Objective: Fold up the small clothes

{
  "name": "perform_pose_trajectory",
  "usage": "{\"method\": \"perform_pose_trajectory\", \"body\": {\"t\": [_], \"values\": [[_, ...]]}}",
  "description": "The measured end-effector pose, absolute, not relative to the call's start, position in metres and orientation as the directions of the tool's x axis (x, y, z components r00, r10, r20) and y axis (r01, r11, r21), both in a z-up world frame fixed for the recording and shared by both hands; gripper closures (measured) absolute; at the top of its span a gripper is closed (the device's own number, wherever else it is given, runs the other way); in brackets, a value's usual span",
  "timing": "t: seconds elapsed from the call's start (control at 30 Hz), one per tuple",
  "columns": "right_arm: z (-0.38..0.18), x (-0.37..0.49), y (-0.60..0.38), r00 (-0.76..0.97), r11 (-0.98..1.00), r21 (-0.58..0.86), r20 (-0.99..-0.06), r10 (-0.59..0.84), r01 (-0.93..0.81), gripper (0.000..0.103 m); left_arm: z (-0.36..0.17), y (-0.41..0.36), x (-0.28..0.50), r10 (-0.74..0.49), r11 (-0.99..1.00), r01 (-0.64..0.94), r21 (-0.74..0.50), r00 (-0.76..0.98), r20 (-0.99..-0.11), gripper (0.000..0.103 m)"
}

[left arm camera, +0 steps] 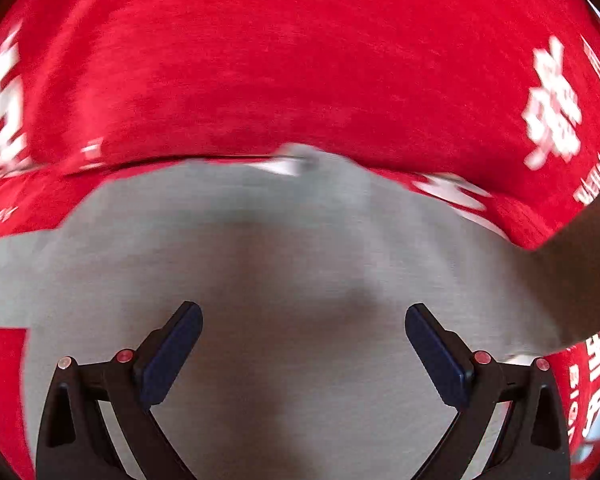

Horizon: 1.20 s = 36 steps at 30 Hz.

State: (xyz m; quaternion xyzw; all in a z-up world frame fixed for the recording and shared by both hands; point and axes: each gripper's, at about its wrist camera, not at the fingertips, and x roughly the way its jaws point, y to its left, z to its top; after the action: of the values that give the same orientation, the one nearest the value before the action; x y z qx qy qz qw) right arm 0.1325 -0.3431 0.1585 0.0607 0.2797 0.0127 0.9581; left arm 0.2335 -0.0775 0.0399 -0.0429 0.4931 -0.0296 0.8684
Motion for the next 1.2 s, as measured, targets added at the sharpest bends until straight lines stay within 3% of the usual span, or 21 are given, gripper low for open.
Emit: {"method": "perform_pose_trajectory", "body": {"t": [0.3,0.63,0.77,0.93,1.0,1.07,1.13,1.2], "values": [[0.125,0.17,-0.165,0.801,0.985,0.008,-0.58,0.146,-0.173,0.097,0.044,0.083,0.204,-0.031,0.961,-0.214,-0.172,0.54,-0.841,0.0],[0.02,0.208,-0.037,0.671,0.959,-0.125,-0.737,0.083,-0.255,0.097,0.008,0.141,0.184,-0.07,0.927,-0.29,-0.239,0.492,-0.868,0.0],[-0.004,0.216,-0.031,0.594,0.96,-0.024,-0.789,0.153,-0.279,0.096,-0.005,0.147,0.177,-0.094,0.91,-0.313,-0.271,0.481,-0.872,0.0],[-0.004,0.228,-0.029,0.558,0.954,0.095,-0.793,0.246,-0.284,0.091,-0.013,0.15,0.172,-0.11,0.887,-0.354,-0.298,0.466,-0.878,0.0],[-0.002,0.235,-0.028,0.526,0.948,0.14,-0.804,0.278,-0.287,0.083,-0.012,0.149,0.171,-0.108,0.887,-0.354,-0.296,0.466,-0.878,0.0],[0.005,0.236,-0.031,0.483,0.932,0.197,-0.811,0.329,-0.304,0.063,-0.005,0.147,0.171,-0.108,0.891,-0.345,-0.296,0.474,-0.874,0.0],[0.029,0.225,-0.048,0.517,0.911,0.256,-0.758,0.397,-0.324,0.052,0.001,0.142,0.172,-0.112,0.892,-0.336,-0.304,0.487,-0.866,0.0],[0.053,0.213,-0.07,0.565,0.9,0.294,-0.703,0.432,-0.322,0.026,0.007,0.131,0.178,-0.141,0.892,-0.315,-0.325,0.488,-0.861,0.0]]}}
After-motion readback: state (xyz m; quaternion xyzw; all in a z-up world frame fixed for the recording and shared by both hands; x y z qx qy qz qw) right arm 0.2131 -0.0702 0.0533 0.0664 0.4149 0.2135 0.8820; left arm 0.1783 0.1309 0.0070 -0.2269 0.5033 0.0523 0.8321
